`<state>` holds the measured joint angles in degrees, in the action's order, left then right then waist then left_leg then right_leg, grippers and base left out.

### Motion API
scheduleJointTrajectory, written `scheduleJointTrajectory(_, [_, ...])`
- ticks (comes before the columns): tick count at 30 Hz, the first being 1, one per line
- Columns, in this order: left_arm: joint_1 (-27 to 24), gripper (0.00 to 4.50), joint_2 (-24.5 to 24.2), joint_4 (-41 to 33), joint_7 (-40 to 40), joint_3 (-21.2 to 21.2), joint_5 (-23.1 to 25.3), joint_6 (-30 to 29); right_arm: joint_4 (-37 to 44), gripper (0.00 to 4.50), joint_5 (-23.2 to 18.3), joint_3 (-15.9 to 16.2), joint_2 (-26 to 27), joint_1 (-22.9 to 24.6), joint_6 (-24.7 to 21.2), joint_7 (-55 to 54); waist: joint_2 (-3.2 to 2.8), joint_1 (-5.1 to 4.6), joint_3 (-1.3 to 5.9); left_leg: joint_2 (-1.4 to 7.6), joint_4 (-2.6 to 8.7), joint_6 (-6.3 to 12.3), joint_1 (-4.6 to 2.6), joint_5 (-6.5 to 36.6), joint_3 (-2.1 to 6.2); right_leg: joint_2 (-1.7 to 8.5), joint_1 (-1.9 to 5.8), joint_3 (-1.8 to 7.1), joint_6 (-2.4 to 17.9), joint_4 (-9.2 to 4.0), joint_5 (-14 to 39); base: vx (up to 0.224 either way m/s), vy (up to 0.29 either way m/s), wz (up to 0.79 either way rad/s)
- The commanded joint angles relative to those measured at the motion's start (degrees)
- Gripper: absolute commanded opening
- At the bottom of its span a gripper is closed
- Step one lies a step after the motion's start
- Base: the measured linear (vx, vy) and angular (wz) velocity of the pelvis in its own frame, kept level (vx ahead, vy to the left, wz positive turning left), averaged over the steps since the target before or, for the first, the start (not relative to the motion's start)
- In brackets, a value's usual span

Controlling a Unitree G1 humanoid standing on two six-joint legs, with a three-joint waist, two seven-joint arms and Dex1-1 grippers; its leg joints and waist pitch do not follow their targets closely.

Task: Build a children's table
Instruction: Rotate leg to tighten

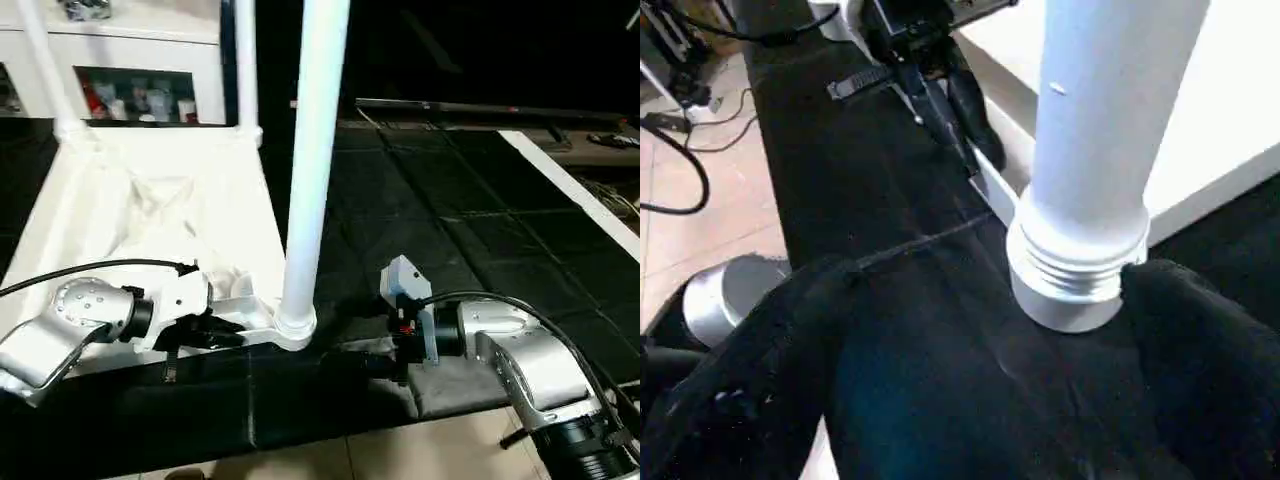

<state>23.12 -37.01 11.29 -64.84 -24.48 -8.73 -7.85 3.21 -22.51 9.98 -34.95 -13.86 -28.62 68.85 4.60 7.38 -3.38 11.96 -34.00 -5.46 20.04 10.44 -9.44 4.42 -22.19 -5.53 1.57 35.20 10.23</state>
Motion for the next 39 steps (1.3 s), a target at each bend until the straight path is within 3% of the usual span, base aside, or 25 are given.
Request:
scheduleJointTrajectory(1, [1.3,0.02,1.4,-0.1,-1.8,0.6,-0.7,3.8,0.9,4.5,-0.1,0.1,-0.4,-0.6,-0.4,-0.4,-0.4,-0.37,3.2,1.45,4.22,-0.25,-0.71,17.0,0.38,4.29,1.49,2.78,1.2,-6.37,31.2,0.0,0.0,0.0])
scheduleJointTrajectory(8, [1.0,0.02,0.4,1.4,-4.3,-0.5,1.3,10.6,1.1,4.5,-0.1,0.2,-0.1,-0.8,-0.4,-0.7,-0.43,-0.18,3.23,1.58,4.38,-0.37,-0.63,16.6,0.48,4.35,1.44,2.84,1.0,-6.3,30.7,0.0,0.0,0.0])
scheduleJointTrajectory(12, [1.8,0.02,1.1,2.0,-4.8,-0.3,1.6,12.7,1.2,4.5,-0.2,0.2,0.0,-0.7,-0.5,-0.8,-0.84,0.24,3.39,1.83,4.57,-0.79,-0.63,16.2,0.53,4.3,1.6,3.02,2.7,-5.62,26.4,0.0,0.0,0.0])
scheduleJointTrajectory(15, [2.4,0.02,1.3,2.9,-4.9,-0.3,2.1,13.0,1.3,4.5,-0.3,0.2,0.0,-0.4,-0.6,-0.8,-0.64,0.23,3.49,1.85,4.61,-0.86,-0.54,15.5,0.42,4.19,1.82,3.14,4.2,-5.13,22.8,0.0,0.0,0.0])
scheduleJointTrajectory(18, [4.8,0.02,1.3,9.9,-2.3,-0.9,6.5,15.8,0.9,4.5,-0.1,0.2,-0.2,0.1,-0.1,-0.6,-0.91,0.37,3.49,1.79,4.54,-0.92,-0.56,15.5,0.38,4.24,1.93,3.21,4.4,-5.07,22.2,0.0,0.0,0.0])
scheduleJointTrajectory(20, [6.4,0.02,1.0,14.7,0.1,-1.3,9.8,19.0,0.4,4.5,0.3,0.3,-0.2,0.1,0.3,-0.9,-0.8,0.36,3.44,1.63,4.52,-0.96,-0.67,16.6,0.38,4.24,1.9,3.12,3.3,-5.52,24.2,0.0,0.0,0.0])
scheduleJointTrajectory(22, [7.3,0.02,1.7,17.2,1.3,0.3,9.3,18.2,0.0,4.5,0.7,0.2,-0.1,0.1,0.6,-1.2,-0.66,0.22,3.37,1.45,4.46,-1.21,-0.5,16.9,0.5,4.46,2.03,2.95,1.7,-5.82,27.7,0.0,0.0,0.0])
scheduleJointTrajectory(25, [7.6,0.02,2.3,18.0,1.6,2.0,7.8,16.4,-0.2,4.5,0.9,0.2,-0.1,0.2,0.7,-1.5,-0.58,-0.08,3.51,1.62,4.51,-1.41,-0.23,16.1,0.71,4.61,2.2,2.85,1.7,-5.77,28.0,0.0,0.0,0.0])
scheduleJointTrajectory(27, [7.1,0.02,2.8,16.6,0.2,3.5,4.7,13.0,-0.3,4.5,1.1,0.2,0.0,0.3,0.8,-1.6,-0.65,-0.46,3.6,1.78,4.47,-1.6,-0.42,16.0,0.62,4.58,2.06,2.96,3.1,-5.3,25.6,0.0,0.0,0.0])
scheduleJointTrajectory(30, [5.9,0.02,3.2,13.5,-3.0,5.4,0.1,6.7,-0.3,4.5,1.2,0.3,0.0,0.5,0.8,-1.9,-0.36,-1.02,3.73,1.78,4.47,-1.07,0.05,13.7,0.55,4.35,2.39,3.09,5.8,-4.58,20.0,0.0,0.0,0.0])
scheduleJointTrajectory(34, [5.1,0.02,2.9,12.2,-6.0,4.0,-0.9,5.0,-0.3,4.5,1.2,0.3,-0.1,0.6,0.8,-2.1,-0.51,-1.26,3.9,1.72,4.21,0.03,-0.01,10.4,0.23,4.08,2.45,3.31,8.6,-3.72,12.4,0.0,0.0,0.0])
scheduleJointTrajectory(39, [6.4,0.02,3.8,14.1,-5.7,3.6,0.9,3.1,-0.7,4.5,1.4,0.5,0.0,0.3,1.0,-2.0,-0.5,-1.18,3.87,1.7,4.11,0.35,-0.22,9.9,-0.02,4.09,2.57,3.44,9.4,-3.62,11.0,0.0,0.0,0.0])
